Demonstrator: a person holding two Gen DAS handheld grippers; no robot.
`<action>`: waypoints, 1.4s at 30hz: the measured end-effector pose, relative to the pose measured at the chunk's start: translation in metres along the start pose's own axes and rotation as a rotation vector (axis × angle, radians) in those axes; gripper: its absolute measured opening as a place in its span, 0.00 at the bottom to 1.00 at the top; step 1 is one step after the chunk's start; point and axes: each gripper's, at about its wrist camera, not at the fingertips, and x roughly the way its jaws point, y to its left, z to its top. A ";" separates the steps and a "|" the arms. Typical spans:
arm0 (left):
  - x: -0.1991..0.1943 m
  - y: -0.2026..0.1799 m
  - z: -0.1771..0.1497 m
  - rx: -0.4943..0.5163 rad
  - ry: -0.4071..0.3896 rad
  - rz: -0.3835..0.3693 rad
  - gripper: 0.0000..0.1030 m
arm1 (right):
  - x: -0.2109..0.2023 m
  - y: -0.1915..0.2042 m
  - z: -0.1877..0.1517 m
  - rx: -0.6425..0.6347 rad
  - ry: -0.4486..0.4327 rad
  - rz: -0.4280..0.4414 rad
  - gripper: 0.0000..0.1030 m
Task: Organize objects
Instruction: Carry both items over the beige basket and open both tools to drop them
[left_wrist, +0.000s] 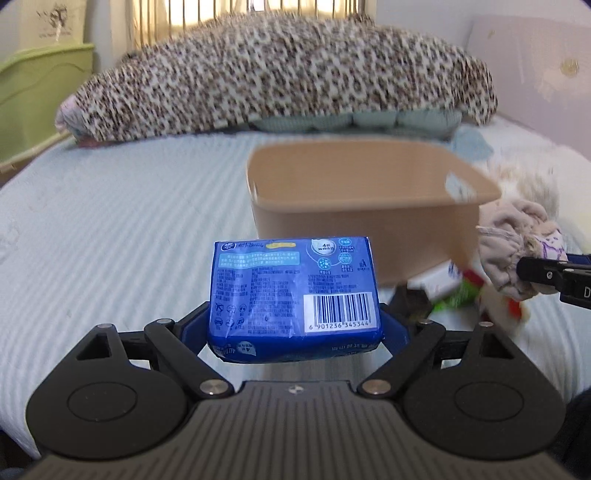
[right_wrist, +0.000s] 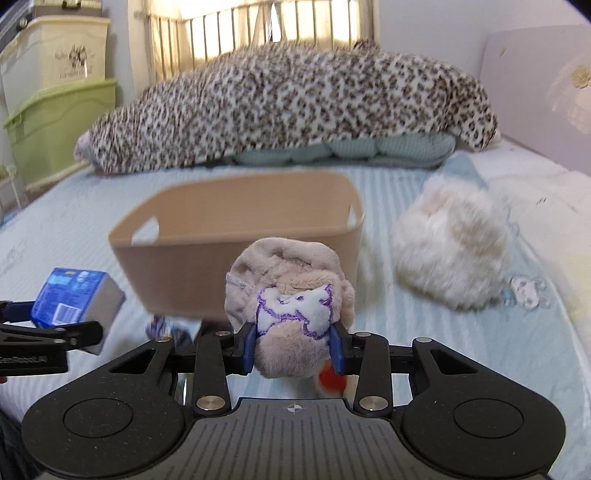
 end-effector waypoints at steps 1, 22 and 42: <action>-0.002 0.000 0.007 0.000 -0.019 0.002 0.88 | -0.002 -0.002 0.006 0.007 -0.018 0.000 0.34; 0.096 -0.043 0.103 0.033 -0.009 0.032 0.88 | 0.086 -0.027 0.085 0.095 -0.065 0.021 0.35; 0.087 -0.050 0.086 0.092 -0.017 0.134 0.98 | 0.071 -0.018 0.054 0.032 -0.025 -0.024 0.86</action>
